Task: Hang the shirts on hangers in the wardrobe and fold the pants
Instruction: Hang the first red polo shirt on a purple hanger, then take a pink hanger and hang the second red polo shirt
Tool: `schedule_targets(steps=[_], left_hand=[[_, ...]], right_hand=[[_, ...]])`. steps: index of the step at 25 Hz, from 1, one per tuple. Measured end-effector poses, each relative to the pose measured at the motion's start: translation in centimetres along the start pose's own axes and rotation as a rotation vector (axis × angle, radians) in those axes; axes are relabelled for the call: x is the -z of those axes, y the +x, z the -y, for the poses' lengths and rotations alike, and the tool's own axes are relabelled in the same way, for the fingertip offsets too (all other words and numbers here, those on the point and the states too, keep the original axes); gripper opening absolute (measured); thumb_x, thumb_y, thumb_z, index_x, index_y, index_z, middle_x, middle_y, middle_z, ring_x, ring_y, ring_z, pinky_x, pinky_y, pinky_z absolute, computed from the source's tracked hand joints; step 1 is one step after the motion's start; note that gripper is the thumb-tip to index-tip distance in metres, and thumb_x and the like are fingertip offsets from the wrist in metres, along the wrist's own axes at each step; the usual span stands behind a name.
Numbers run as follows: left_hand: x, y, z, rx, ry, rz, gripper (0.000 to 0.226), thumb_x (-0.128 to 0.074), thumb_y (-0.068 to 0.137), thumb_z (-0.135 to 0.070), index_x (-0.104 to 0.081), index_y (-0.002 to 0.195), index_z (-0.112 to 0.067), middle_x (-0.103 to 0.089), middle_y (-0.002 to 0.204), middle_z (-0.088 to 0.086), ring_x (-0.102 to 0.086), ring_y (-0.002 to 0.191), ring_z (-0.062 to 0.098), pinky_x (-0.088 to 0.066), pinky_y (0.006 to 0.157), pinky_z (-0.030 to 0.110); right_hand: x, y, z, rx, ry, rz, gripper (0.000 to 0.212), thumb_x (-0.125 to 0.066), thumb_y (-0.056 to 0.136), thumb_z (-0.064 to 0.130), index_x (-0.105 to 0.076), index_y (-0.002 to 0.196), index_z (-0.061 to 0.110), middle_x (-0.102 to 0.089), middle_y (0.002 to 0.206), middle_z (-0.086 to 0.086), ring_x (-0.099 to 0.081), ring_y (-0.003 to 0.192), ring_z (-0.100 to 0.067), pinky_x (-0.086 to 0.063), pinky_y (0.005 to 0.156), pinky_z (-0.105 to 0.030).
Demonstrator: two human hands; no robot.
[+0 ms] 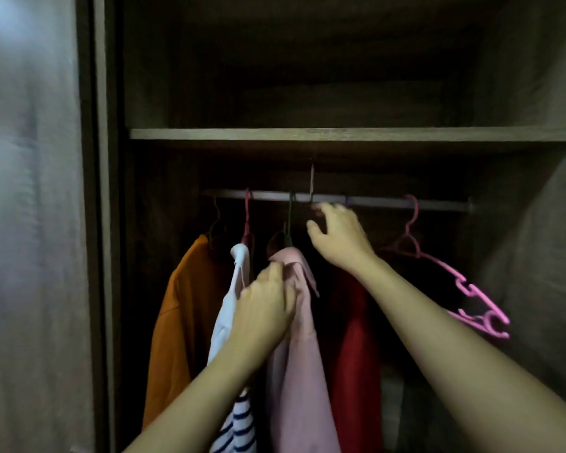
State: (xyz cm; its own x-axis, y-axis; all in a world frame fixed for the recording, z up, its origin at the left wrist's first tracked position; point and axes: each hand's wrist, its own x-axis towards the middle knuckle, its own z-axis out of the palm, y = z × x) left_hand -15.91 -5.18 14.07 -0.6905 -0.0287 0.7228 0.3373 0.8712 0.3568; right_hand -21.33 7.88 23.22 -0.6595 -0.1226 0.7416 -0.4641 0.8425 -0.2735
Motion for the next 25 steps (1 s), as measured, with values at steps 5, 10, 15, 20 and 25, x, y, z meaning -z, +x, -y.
schedule_targets(steps=[5, 10, 15, 20, 25], left_hand=[[6.6, -3.1, 6.4, 0.064, 0.038, -0.218, 0.028, -0.046, 0.094, -0.021, -0.056, 0.118, -0.011, -0.067, 0.108, 0.012, -0.063, 0.098, 0.031, -0.048, 0.080, 0.041], [14.4, -8.9, 16.2, 0.299, 0.231, -0.322, 0.028, -0.044, 0.095, -0.019, -0.059, 0.117, -0.009, -0.068, 0.109, 0.016, -0.063, 0.098, 0.036, -0.046, 0.080, 0.040], [20.9, -17.7, 27.0, 0.606, 0.453, -0.220, 0.026, -0.040, 0.097, -0.023, -0.059, 0.107, -0.008, -0.066, 0.105, 0.020, -0.060, 0.097, 0.040, -0.041, 0.076, 0.041], [24.7, -28.0, 37.7, 0.772, 0.588, 0.003, 0.029, -0.048, 0.093, -0.019, -0.062, 0.112, -0.003, -0.066, 0.109, 0.017, -0.064, 0.098, 0.032, -0.050, 0.079, 0.037], [24.3, -38.2, 45.5, 0.714, 0.759, 0.310, 0.027, -0.048, 0.087, -0.033, -0.067, 0.090, -0.014, -0.070, 0.086, 0.006, -0.068, 0.085, 0.028, -0.056, 0.075, 0.045]], right_hand=[[-3.6, -3.5, 10.1, 0.241, 0.384, 0.106, 0.025, -0.053, 0.087, 0.021, -0.065, 0.109, 0.019, -0.068, 0.101, -0.002, -0.062, 0.095, -0.016, -0.047, 0.086, -0.030], [-13.2, -8.6, 21.3, 0.173, 0.671, 0.396, 0.018, -0.054, 0.089, 0.025, -0.067, 0.102, 0.022, -0.073, 0.090, 0.000, -0.066, 0.083, -0.013, -0.048, 0.079, -0.026], [-22.8, -14.8, 29.9, 0.195, 0.698, 0.653, 0.017, -0.061, 0.085, 0.023, -0.068, 0.099, 0.017, -0.064, 0.081, 0.006, -0.057, 0.074, -0.007, -0.039, 0.072, -0.017], [-32.7, -22.5, 36.1, 0.220, 0.648, 0.894, 0.019, -0.061, 0.085, 0.022, -0.069, 0.099, 0.011, -0.072, 0.091, -0.006, -0.063, 0.082, -0.013, -0.036, 0.069, -0.016], [-40.5, -27.2, 38.3, 0.235, 0.493, 0.956, 0.037, -0.055, 0.090, 0.034, -0.060, 0.116, 0.007, -0.061, 0.116, -0.014, -0.056, 0.112, -0.028, -0.039, 0.093, -0.029]])
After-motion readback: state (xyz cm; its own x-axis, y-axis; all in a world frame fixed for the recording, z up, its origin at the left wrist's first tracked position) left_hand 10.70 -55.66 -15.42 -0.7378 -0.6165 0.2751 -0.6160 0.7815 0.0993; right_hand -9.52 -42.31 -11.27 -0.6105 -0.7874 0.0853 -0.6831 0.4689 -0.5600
